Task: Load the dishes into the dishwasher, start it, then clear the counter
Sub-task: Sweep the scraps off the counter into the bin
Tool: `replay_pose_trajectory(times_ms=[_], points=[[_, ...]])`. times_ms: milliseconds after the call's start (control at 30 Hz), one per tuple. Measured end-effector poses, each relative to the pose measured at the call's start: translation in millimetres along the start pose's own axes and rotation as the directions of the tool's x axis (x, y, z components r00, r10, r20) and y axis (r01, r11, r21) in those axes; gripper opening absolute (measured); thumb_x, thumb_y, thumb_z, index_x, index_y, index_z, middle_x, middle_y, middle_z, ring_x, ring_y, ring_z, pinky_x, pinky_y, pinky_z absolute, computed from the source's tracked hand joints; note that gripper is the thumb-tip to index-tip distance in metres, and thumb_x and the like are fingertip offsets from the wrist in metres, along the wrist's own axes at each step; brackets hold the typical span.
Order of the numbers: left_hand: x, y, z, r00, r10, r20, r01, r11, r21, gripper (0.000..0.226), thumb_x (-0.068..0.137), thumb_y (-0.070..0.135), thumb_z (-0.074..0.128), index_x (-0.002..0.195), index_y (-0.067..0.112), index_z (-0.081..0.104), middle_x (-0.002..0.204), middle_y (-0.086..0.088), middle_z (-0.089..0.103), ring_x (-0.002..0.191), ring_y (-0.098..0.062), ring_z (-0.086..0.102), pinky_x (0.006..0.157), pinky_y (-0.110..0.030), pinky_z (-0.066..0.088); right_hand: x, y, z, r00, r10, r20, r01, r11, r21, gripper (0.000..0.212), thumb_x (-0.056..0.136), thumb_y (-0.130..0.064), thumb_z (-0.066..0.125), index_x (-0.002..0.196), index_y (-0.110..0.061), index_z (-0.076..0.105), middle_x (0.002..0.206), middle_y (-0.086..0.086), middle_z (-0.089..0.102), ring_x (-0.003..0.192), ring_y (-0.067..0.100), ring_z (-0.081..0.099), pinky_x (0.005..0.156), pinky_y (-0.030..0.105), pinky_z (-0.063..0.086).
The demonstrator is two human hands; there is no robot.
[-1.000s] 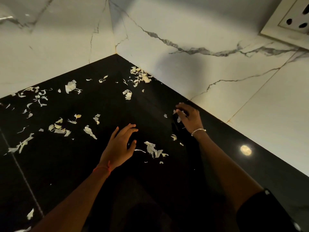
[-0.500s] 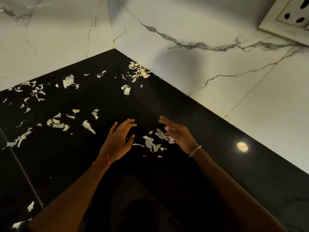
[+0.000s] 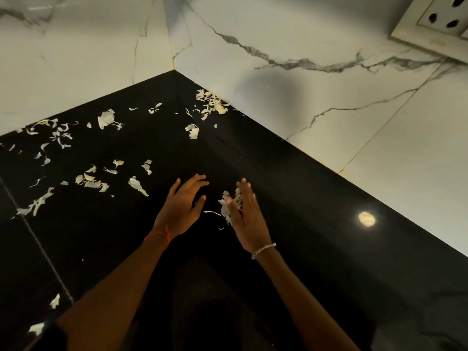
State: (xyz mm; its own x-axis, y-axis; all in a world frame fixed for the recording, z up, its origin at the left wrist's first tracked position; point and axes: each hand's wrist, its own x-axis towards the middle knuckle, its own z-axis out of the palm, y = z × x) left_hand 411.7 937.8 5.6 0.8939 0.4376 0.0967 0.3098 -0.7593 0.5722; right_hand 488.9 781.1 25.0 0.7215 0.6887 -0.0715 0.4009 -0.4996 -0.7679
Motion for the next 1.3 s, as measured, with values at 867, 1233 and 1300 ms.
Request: replay_pose_trajectory(times_ms=[867, 1233, 1300], points=[[-4.2, 2.6, -11.4, 0.979, -0.185, -0.08, 0.123, 0.863, -0.49, 0.033, 0.094, 0.006, 0.043, 0.126, 0.004, 0.054, 0.132, -0.01, 0.054, 0.128, -0.015, 0.043, 0.114, -0.038, 0.028, 19.6, -2.3, -2.8, 0.847, -0.33, 0.417, 0.232, 0.935, 0.268, 0.038, 0.091, -0.032, 0.049, 0.112, -0.004, 0.064, 0.122, 0.015, 0.061, 0.118, 0.026, 0.054, 0.103, 0.043, 0.04], [-4.0, 0.2, -9.0, 0.986, -0.149, -0.078, 0.099, 0.89, -0.444, 0.035, 0.093, 0.006, 0.045, 0.127, 0.007, 0.053, 0.133, -0.008, 0.053, 0.129, -0.014, 0.042, 0.116, -0.037, 0.022, -15.9, 0.4, 13.3, 0.974, -0.152, 0.17, 0.189, 0.955, -0.229, 0.051, 0.099, -0.039, 0.031, 0.145, -0.017, 0.024, 0.154, -0.002, 0.018, 0.143, 0.007, 0.008, 0.118, 0.026, 0.002], [-3.7, 0.1, -9.9, 0.988, -0.141, -0.069, 0.1, 0.903, -0.417, 0.036, 0.092, 0.004, 0.046, 0.127, 0.007, 0.053, 0.134, -0.008, 0.053, 0.131, -0.015, 0.041, 0.117, -0.033, 0.017, -28.0, -9.0, 23.8, 0.947, -0.236, 0.216, 0.272, 0.95, -0.154, 0.046, 0.1, -0.034, 0.031, 0.143, -0.017, 0.03, 0.152, -0.003, 0.025, 0.141, 0.003, 0.012, 0.117, 0.021, 0.005]])
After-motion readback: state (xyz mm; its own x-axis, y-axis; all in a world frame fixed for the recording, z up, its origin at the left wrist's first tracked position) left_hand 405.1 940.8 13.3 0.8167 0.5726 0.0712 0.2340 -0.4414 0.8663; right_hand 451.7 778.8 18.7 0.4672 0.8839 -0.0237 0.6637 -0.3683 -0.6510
